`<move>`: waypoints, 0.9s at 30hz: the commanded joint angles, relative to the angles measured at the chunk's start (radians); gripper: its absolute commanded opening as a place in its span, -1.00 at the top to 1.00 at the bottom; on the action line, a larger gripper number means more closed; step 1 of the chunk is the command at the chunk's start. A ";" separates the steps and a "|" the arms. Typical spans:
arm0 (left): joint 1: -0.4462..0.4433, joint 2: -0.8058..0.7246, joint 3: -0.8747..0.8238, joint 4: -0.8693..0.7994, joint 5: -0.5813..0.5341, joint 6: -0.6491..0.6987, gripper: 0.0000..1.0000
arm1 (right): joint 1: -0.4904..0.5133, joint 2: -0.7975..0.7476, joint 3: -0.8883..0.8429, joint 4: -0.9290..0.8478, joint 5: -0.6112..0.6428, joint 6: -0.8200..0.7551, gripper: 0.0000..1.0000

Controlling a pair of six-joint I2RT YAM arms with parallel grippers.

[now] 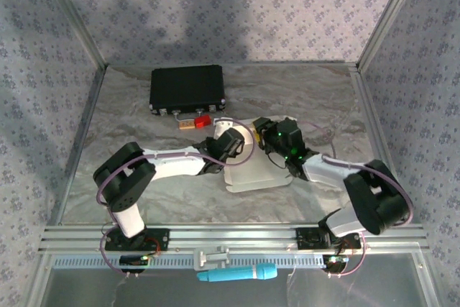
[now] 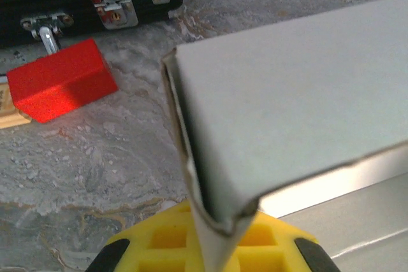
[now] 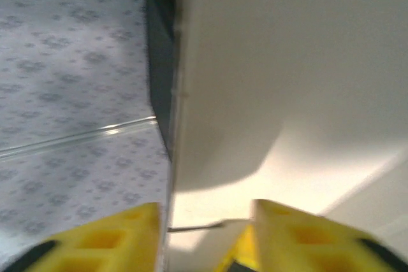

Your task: Fold the paper box

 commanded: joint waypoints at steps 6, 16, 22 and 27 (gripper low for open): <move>0.122 -0.126 0.165 -0.415 0.187 -0.107 1.00 | -0.201 -0.305 0.280 -0.809 -0.043 -0.280 -0.50; 0.237 -0.152 0.328 -0.647 0.365 -0.073 1.00 | -0.362 -0.107 0.705 -1.057 -0.199 -0.487 -0.34; 0.239 -0.136 0.389 -0.673 0.374 -0.051 1.00 | -0.296 0.123 0.946 -1.114 -0.218 -0.544 -0.18; 0.239 -0.144 0.394 -0.672 0.382 -0.044 1.00 | -0.260 0.249 1.041 -1.144 -0.205 -0.591 -0.13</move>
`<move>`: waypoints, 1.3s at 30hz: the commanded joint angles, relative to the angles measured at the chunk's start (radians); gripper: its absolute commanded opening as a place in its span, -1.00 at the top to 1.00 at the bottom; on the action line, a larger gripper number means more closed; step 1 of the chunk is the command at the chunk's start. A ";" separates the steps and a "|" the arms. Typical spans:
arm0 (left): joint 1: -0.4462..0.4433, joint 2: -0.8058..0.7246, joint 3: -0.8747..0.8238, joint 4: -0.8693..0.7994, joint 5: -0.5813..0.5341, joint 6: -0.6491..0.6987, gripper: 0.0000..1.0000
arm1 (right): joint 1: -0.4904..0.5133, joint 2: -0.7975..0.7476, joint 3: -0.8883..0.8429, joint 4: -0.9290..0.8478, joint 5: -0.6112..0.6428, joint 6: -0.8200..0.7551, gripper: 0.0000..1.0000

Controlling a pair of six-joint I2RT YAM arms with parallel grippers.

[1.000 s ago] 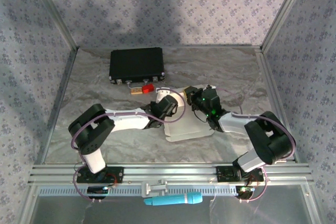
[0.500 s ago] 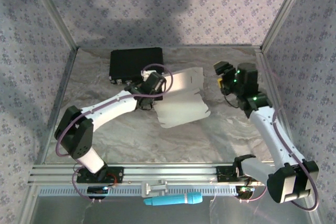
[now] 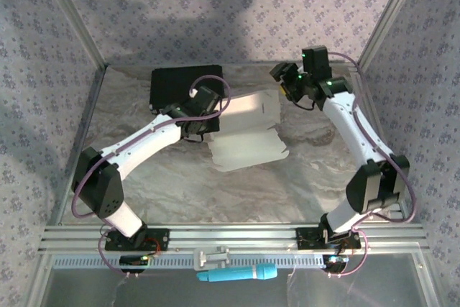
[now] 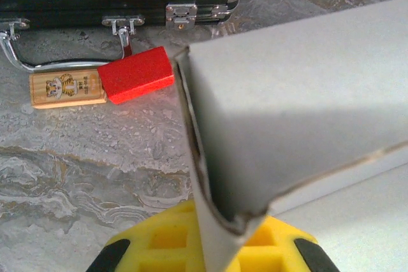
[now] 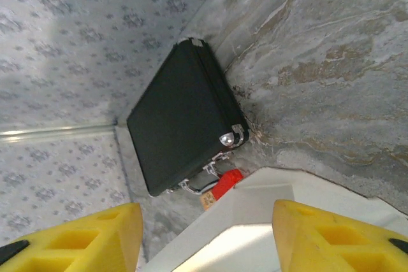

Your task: Fold the paper box

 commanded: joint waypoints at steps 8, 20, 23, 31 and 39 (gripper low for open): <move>-0.001 -0.028 0.018 -0.040 0.019 0.023 1.00 | 0.034 0.118 0.084 -0.095 -0.037 -0.074 -0.10; -0.008 -0.023 0.020 -0.033 0.018 0.035 1.00 | 0.076 0.072 0.036 -0.079 -0.052 -0.042 -0.10; -0.010 -0.032 0.019 -0.026 0.017 0.039 1.00 | 0.061 0.055 0.032 -0.089 -0.066 -0.044 -0.11; -0.009 -0.060 0.025 -0.033 0.004 0.092 1.00 | 0.025 -0.167 -0.131 -0.172 0.039 -0.193 0.00; -0.007 -0.059 0.035 -0.018 0.011 0.127 1.00 | 0.077 -0.223 -0.347 -0.088 0.046 -0.195 0.17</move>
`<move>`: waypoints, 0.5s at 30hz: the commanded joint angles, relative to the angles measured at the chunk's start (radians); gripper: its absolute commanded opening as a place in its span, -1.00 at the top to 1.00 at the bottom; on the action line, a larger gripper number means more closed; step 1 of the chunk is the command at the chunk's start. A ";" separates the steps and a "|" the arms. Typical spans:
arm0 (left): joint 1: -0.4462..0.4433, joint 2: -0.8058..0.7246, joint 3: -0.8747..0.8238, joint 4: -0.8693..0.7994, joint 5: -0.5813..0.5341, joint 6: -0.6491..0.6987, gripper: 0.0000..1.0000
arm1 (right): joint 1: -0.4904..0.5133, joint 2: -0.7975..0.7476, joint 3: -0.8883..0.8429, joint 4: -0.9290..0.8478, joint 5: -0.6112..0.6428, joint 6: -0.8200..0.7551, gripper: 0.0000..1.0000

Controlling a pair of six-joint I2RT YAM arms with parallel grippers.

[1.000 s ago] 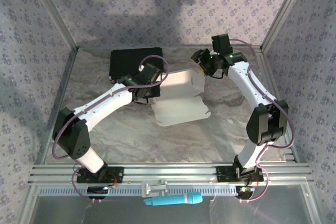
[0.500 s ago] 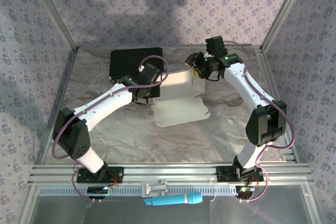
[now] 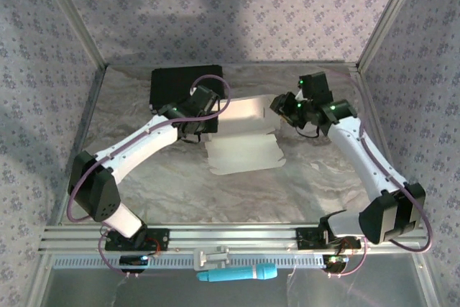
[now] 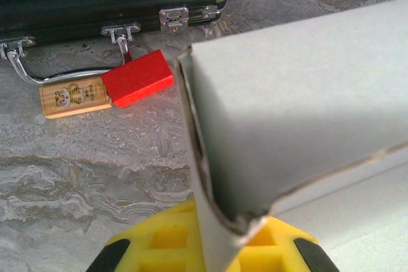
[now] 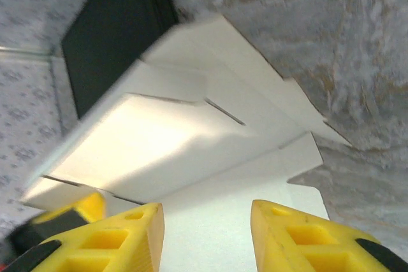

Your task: Fold the paper box

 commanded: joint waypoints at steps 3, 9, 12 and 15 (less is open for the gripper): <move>-0.005 -0.012 0.043 0.011 0.004 0.039 1.00 | -0.012 0.057 -0.053 0.039 0.034 -0.027 0.17; -0.004 -0.006 0.050 0.023 0.001 0.040 1.00 | -0.009 0.126 -0.051 0.029 0.050 -0.036 0.10; -0.004 0.000 0.055 0.025 0.004 0.040 1.00 | -0.010 0.143 -0.053 0.020 0.067 -0.035 0.09; -0.004 0.009 0.065 0.023 0.007 0.043 1.00 | -0.006 0.146 -0.053 0.011 0.084 -0.036 0.09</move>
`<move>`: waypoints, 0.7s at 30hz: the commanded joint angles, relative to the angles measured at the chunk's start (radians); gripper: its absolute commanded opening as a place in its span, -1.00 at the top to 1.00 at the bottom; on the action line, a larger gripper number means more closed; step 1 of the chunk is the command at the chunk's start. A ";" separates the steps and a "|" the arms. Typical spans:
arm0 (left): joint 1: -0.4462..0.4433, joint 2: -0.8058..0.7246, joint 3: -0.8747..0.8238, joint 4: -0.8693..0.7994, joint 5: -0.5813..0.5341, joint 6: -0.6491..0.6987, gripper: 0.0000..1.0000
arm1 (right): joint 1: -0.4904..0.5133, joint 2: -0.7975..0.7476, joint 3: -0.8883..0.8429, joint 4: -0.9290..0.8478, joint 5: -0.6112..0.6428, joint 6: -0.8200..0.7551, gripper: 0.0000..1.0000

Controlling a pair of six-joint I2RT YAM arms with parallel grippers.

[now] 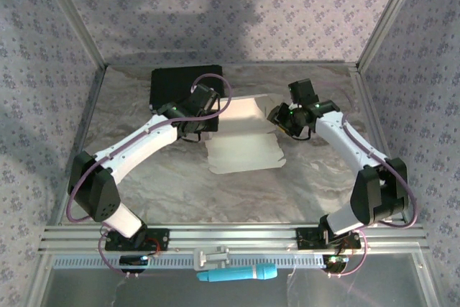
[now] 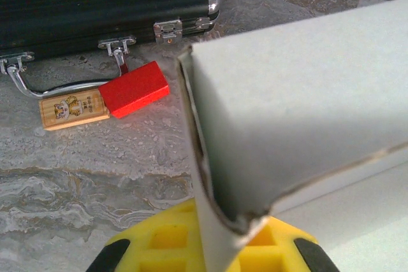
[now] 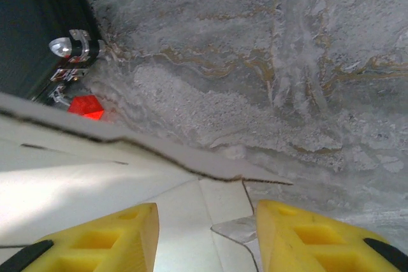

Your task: Fold the paper box

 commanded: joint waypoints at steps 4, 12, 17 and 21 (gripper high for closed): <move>-0.003 0.016 0.061 0.012 0.008 0.019 1.00 | 0.013 0.005 0.002 -0.012 0.041 -0.013 0.06; -0.004 0.025 0.069 0.012 0.017 0.020 1.00 | 0.020 0.017 -0.028 0.015 0.060 -0.007 0.21; -0.003 0.029 0.068 0.012 0.024 0.020 1.00 | 0.035 0.021 0.031 0.016 0.075 -0.039 0.34; -0.004 0.028 0.068 0.014 0.027 0.020 1.00 | 0.049 0.029 0.045 0.015 0.072 -0.057 0.41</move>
